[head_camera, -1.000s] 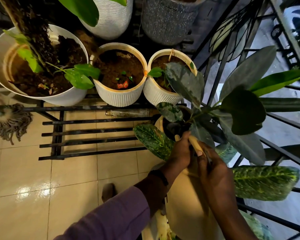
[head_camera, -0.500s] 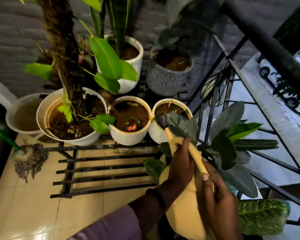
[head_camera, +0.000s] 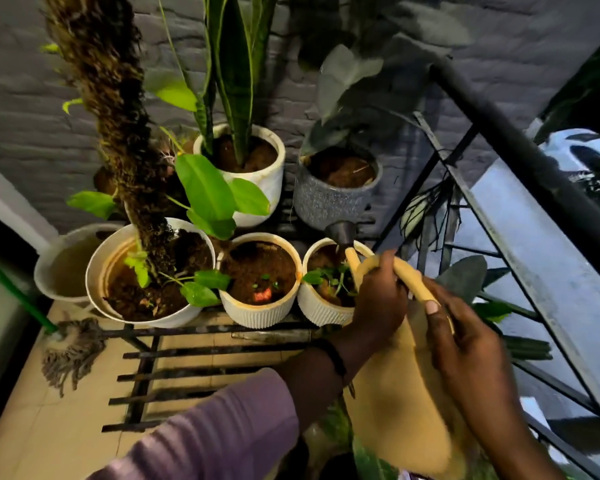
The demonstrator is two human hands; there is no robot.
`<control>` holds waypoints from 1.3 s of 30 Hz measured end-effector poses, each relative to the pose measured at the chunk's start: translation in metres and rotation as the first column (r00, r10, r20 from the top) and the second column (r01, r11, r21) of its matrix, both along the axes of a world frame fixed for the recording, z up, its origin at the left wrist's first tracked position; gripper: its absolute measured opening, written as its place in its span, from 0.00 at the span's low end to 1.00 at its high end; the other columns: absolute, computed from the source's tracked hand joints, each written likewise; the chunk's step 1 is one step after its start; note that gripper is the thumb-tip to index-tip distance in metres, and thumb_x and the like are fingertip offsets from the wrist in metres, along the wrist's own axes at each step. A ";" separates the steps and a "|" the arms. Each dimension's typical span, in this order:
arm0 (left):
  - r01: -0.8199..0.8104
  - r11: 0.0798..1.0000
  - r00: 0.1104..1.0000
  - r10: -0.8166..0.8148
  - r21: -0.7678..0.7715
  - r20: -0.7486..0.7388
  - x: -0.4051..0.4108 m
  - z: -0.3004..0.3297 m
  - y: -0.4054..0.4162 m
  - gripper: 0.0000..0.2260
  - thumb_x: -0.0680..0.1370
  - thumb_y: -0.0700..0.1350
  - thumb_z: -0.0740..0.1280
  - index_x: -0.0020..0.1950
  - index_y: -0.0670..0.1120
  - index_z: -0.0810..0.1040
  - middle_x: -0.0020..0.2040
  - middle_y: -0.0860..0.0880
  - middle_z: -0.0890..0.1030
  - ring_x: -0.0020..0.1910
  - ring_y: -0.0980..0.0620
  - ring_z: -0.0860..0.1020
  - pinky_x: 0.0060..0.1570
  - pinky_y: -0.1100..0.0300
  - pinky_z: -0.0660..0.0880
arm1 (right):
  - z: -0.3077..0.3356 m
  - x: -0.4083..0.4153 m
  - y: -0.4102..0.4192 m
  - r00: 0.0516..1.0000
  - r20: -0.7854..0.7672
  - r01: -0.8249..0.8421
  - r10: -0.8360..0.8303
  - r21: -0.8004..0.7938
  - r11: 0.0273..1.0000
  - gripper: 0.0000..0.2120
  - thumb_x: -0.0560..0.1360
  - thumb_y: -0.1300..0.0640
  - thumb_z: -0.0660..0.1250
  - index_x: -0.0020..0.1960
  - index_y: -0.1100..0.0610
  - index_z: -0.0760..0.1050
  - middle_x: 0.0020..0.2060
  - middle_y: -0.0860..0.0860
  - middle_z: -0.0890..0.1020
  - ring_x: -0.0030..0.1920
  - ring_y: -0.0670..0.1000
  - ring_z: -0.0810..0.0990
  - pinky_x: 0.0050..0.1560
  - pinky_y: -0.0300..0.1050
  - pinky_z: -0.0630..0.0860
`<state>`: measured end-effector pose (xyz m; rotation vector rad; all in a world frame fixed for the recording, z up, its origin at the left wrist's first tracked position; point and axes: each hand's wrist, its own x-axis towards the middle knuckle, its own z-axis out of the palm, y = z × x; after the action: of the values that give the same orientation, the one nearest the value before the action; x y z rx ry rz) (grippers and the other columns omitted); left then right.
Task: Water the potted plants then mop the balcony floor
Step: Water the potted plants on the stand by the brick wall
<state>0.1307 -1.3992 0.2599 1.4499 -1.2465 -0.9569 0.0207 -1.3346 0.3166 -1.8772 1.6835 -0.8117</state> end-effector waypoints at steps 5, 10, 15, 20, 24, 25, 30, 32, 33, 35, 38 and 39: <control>-0.026 0.995 0.996 0.034 0.092 -0.081 -0.013 0.010 -0.028 0.21 0.82 0.38 0.59 0.76 0.42 0.64 0.58 0.36 0.81 0.58 0.37 0.79 0.55 0.49 0.74 | 0.023 -0.008 -0.043 0.991 -0.131 -0.033 0.030 -0.021 0.999 0.22 0.73 0.36 0.52 0.65 0.34 0.69 0.26 0.44 0.77 0.25 0.42 0.76 0.25 0.31 0.66; -0.053 0.984 0.990 0.074 0.169 -0.119 -0.010 0.009 -0.047 0.23 0.82 0.41 0.62 0.77 0.42 0.63 0.64 0.36 0.79 0.65 0.38 0.76 0.63 0.48 0.73 | 0.037 -0.001 -0.068 0.964 -0.250 -0.083 0.086 0.021 0.996 0.19 0.76 0.43 0.56 0.67 0.39 0.71 0.27 0.41 0.75 0.21 0.43 0.74 0.21 0.30 0.64; -0.048 0.983 0.991 0.069 0.178 -0.116 -0.001 0.003 -0.056 0.22 0.82 0.40 0.62 0.76 0.40 0.63 0.63 0.36 0.79 0.64 0.38 0.77 0.61 0.49 0.72 | 0.039 0.015 -0.076 0.949 -0.298 -0.090 0.104 0.062 0.994 0.18 0.78 0.47 0.58 0.67 0.41 0.71 0.27 0.38 0.70 0.21 0.41 0.72 0.23 0.28 0.64; 0.015 0.981 0.996 0.003 0.193 -0.095 0.009 0.002 -0.066 0.24 0.82 0.39 0.63 0.77 0.38 0.62 0.65 0.34 0.78 0.66 0.37 0.75 0.64 0.48 0.70 | 0.046 0.026 -0.085 0.942 -0.312 -0.098 0.121 0.089 0.991 0.17 0.79 0.48 0.58 0.67 0.43 0.72 0.29 0.39 0.70 0.26 0.38 0.67 0.28 0.34 0.65; 0.054 0.977 0.995 -0.036 0.205 -0.093 0.013 0.005 -0.075 0.23 0.82 0.41 0.64 0.75 0.37 0.64 0.65 0.34 0.78 0.66 0.37 0.75 0.62 0.49 0.70 | 0.053 0.033 -0.095 0.929 -0.345 -0.096 0.131 0.116 0.989 0.17 0.80 0.50 0.57 0.67 0.45 0.72 0.37 0.47 0.75 0.28 0.40 0.68 0.35 0.39 0.71; 0.063 0.975 0.994 -0.043 0.215 -0.100 0.014 0.005 -0.077 0.22 0.82 0.42 0.64 0.74 0.37 0.64 0.64 0.34 0.78 0.66 0.36 0.75 0.61 0.49 0.71 | 0.055 0.035 -0.097 0.926 -0.354 -0.091 0.130 0.126 0.988 0.17 0.80 0.50 0.57 0.67 0.46 0.72 0.38 0.48 0.75 0.28 0.40 0.67 0.38 0.42 0.73; 0.103 0.951 0.990 -0.071 0.292 -0.118 0.020 0.002 -0.085 0.19 0.82 0.44 0.63 0.71 0.39 0.65 0.63 0.34 0.78 0.64 0.35 0.76 0.58 0.47 0.72 | 0.060 0.048 -0.107 0.915 -0.382 -0.044 0.133 0.232 0.972 0.16 0.80 0.50 0.57 0.66 0.45 0.72 0.36 0.51 0.76 0.29 0.53 0.74 0.38 0.49 0.77; 0.115 0.944 0.989 -0.080 0.309 -0.124 0.023 -0.001 -0.087 0.18 0.83 0.43 0.62 0.70 0.39 0.65 0.63 0.34 0.78 0.64 0.35 0.76 0.58 0.46 0.73 | 0.061 0.053 -0.111 0.890 -0.435 -0.030 0.135 0.240 0.970 0.17 0.80 0.50 0.56 0.68 0.46 0.72 0.38 0.54 0.77 0.37 0.53 0.74 0.47 0.57 0.79; 0.119 0.941 0.988 -0.083 0.316 -0.128 0.024 -0.002 -0.089 0.18 0.83 0.43 0.62 0.70 0.39 0.65 0.63 0.34 0.78 0.64 0.35 0.76 0.58 0.46 0.73 | 0.061 0.056 -0.112 0.880 -0.455 -0.030 0.138 0.238 0.971 0.17 0.80 0.50 0.56 0.68 0.46 0.72 0.39 0.56 0.78 0.38 0.52 0.74 0.50 0.59 0.78; 0.130 0.933 0.987 -0.091 0.335 -0.130 0.027 -0.004 -0.091 0.20 0.83 0.44 0.62 0.73 0.41 0.64 0.65 0.35 0.77 0.65 0.35 0.75 0.60 0.46 0.73 | 0.061 0.060 -0.115 0.871 -0.470 -0.029 0.140 0.236 0.971 0.17 0.80 0.50 0.57 0.68 0.46 0.72 0.39 0.56 0.78 0.34 0.51 0.73 0.49 0.58 0.79; 0.153 0.921 0.984 -0.109 0.359 -0.140 0.031 -0.007 -0.097 0.22 0.83 0.45 0.62 0.75 0.42 0.62 0.66 0.36 0.77 0.66 0.36 0.75 0.62 0.46 0.73 | 0.060 0.066 -0.119 0.870 -0.475 -0.014 0.132 0.244 0.970 0.17 0.80 0.49 0.57 0.67 0.45 0.72 0.36 0.53 0.77 0.28 0.52 0.73 0.43 0.54 0.80; 0.160 0.917 0.983 -0.114 0.366 -0.144 0.031 -0.008 -0.099 0.22 0.83 0.46 0.61 0.76 0.42 0.62 0.66 0.36 0.77 0.66 0.36 0.75 0.62 0.46 0.73 | 0.060 0.067 -0.120 0.870 -0.477 -0.007 0.127 0.246 0.969 0.16 0.80 0.49 0.57 0.67 0.45 0.72 0.36 0.54 0.78 0.29 0.54 0.75 0.43 0.55 0.81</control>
<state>0.1621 -1.4979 0.2524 1.5825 -1.1269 -1.4198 0.0880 -1.4544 0.3765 -2.0655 1.8876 -0.0834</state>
